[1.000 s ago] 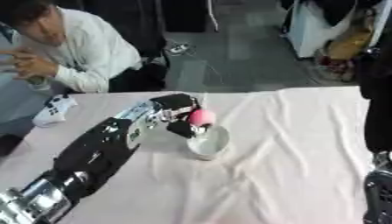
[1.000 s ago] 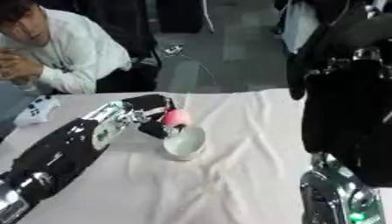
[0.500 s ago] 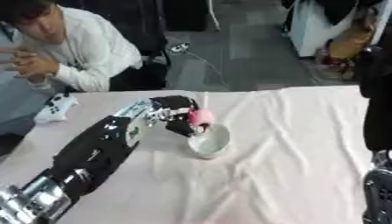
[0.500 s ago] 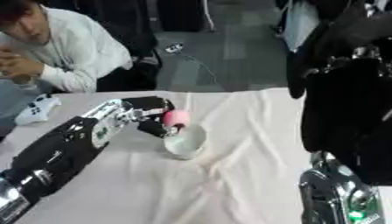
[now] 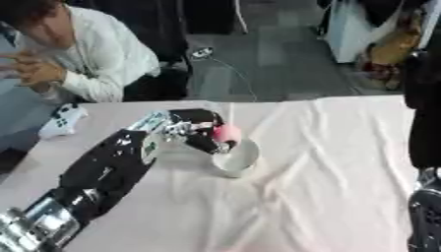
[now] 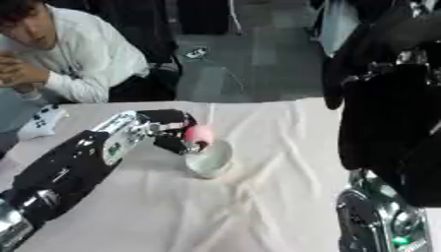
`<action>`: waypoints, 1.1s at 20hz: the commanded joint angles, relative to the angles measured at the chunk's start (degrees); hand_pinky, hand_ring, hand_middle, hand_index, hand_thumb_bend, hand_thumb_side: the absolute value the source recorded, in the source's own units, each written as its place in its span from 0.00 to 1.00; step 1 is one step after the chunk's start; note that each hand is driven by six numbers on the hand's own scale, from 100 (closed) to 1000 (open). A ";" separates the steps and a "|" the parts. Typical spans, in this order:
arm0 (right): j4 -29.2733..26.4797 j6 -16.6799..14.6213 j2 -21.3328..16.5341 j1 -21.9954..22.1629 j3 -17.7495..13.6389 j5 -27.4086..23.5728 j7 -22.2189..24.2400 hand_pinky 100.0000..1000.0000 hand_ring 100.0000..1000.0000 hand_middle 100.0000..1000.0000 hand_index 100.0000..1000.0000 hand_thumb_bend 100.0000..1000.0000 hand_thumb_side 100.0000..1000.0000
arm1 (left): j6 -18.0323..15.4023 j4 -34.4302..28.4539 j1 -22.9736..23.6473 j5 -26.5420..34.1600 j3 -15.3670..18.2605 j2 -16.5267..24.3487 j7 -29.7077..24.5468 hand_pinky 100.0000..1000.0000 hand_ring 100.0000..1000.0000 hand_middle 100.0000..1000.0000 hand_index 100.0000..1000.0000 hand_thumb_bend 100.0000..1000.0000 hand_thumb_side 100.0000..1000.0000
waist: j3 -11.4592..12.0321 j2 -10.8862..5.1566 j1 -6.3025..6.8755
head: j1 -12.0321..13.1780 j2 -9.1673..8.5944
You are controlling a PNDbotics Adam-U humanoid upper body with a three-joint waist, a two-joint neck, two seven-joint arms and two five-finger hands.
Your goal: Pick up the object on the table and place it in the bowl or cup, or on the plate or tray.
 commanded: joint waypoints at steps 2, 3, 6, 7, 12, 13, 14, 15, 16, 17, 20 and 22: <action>-0.65 -0.06 0.23 -0.95 0.05 -0.17 0.24 0.00 0.26 0.31 0.44 0.02 0.70 | -0.19 -0.97 -1.61 0.44 0.70 1.07 -0.19 0.65 0.66 0.72 0.74 0.16 0.90 | 0.04 -0.77 -0.06 | -0.53 -0.08; -0.65 -0.06 0.24 -0.94 0.04 -0.18 0.22 0.00 0.26 0.31 0.44 0.02 0.70 | -0.20 -0.96 -1.62 0.45 0.69 1.07 -0.23 0.67 0.68 0.74 0.75 0.17 0.90 | 0.03 -0.77 -0.06 | -0.53 -0.10; -0.65 -0.04 0.23 -0.93 0.05 -0.19 0.23 0.00 0.26 0.31 0.44 0.02 0.70 | -0.27 -0.97 -1.70 0.45 0.70 1.09 -0.26 0.70 0.72 0.76 0.79 0.20 0.91 | 0.05 -0.78 -0.05 | -0.51 -0.12; -0.65 -0.05 0.23 -0.92 0.05 -0.20 0.23 0.00 0.26 0.31 0.44 0.02 0.70 | -0.30 -0.98 -1.73 0.46 0.73 1.10 -0.21 0.71 0.72 0.77 0.79 0.20 0.92 | 0.05 -0.77 -0.05 | -0.51 -0.11; -0.65 -0.02 0.23 -0.90 0.05 -0.25 0.26 0.00 0.26 0.31 0.44 0.02 0.70 | -0.25 -0.71 -1.69 0.55 0.75 1.11 -0.35 0.76 0.77 0.82 0.86 0.29 0.93 | 0.00 -0.74 -0.07 | -0.69 -0.24; -0.65 -0.02 0.24 -0.90 0.05 -0.25 0.26 0.00 0.26 0.31 0.44 0.02 0.70 | -0.27 -0.68 -1.69 0.54 0.77 1.12 -0.46 0.76 0.78 0.83 0.87 0.30 0.93 | 0.00 -0.74 -0.06 | -0.71 -0.27; -0.65 -0.02 0.24 -0.90 0.05 -0.25 0.27 0.00 0.26 0.31 0.44 0.02 0.70 | -0.28 -0.67 -1.69 0.53 0.79 1.14 -0.53 0.77 0.79 0.83 0.88 0.31 0.93 | 0.00 -0.75 -0.06 | -0.72 -0.28; -0.65 -0.03 0.25 -0.90 0.05 -0.26 0.27 0.00 0.26 0.31 0.44 0.02 0.70 | -0.30 -0.67 -1.70 0.53 0.81 1.14 -0.59 0.77 0.79 0.84 0.88 0.32 0.93 | 0.00 -0.75 -0.06 | -0.76 -0.29; -0.65 -0.04 0.25 -0.90 0.05 -0.26 0.27 0.00 0.26 0.31 0.44 0.02 0.70 | -0.30 -0.68 -1.71 0.53 0.82 1.15 -0.63 0.77 0.79 0.84 0.88 0.32 0.93 | 0.01 -0.76 -0.06 | -0.78 -0.30; -0.65 -0.03 0.26 -0.90 0.05 -0.25 0.27 0.00 0.26 0.31 0.44 0.02 0.70 | -0.29 -0.67 -1.70 0.52 0.81 1.13 -0.72 0.77 0.80 0.85 0.89 0.33 0.94 | 0.00 -0.76 -0.06 | -0.79 -0.30; -0.65 -0.02 0.28 -0.90 0.08 -0.26 0.28 0.00 0.26 0.31 0.44 0.02 0.70 | -0.33 -0.49 -1.83 0.12 0.60 1.14 -1.67 0.80 0.84 0.90 0.94 0.40 0.94 | -0.03 -0.76 -0.06 | -0.84 -0.31; -0.65 -0.02 0.29 -0.89 0.08 -0.27 0.29 0.00 0.26 0.31 0.44 0.02 0.70 | -0.39 -0.39 -1.93 -0.20 0.64 1.14 -2.52 0.83 0.87 0.93 0.98 0.47 0.94 | -0.02 -0.76 -0.05 | -0.88 -0.31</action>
